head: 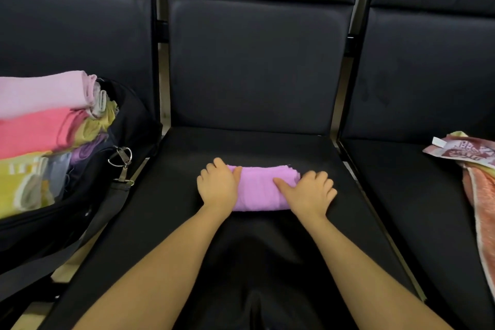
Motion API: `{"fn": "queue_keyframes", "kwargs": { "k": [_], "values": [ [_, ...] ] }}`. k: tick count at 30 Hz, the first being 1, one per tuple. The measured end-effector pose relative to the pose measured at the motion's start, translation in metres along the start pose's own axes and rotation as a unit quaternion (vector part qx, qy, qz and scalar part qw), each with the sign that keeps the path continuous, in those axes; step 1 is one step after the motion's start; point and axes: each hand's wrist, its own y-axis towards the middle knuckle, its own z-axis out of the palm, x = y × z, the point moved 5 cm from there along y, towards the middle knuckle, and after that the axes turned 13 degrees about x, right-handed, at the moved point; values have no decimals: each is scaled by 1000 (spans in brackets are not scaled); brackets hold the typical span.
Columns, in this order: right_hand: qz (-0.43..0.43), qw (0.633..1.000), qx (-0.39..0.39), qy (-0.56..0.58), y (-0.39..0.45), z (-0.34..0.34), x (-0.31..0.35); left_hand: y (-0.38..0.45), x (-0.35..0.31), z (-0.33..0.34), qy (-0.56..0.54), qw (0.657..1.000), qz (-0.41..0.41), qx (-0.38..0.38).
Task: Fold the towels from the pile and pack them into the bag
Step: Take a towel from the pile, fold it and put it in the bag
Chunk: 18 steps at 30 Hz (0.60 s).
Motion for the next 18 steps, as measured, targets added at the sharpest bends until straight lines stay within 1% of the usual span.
{"fn": "queue_keyframes", "kwargs": {
  "k": [2,4,9,13,16,18],
  "values": [
    [-9,1000,12,-16,2,7,3,1,-6,6,36,999,11,1],
    [-19,999,30,8,-1,9,7,-3,-11,7,44,999,23,11],
    [-64,997,30,42,-21,0,26,-12,6,-22,27,999,36,-29],
    [-124,979,18,159,-49,-12,70,-20,39,-79,-16,993,56,-106],
    [-176,958,20,227,-74,-25,119,-24,73,-132,21,990,34,-132],
    [-218,937,25,270,-94,-34,157,-27,98,-171,42,984,27,-172]
  ]
}}
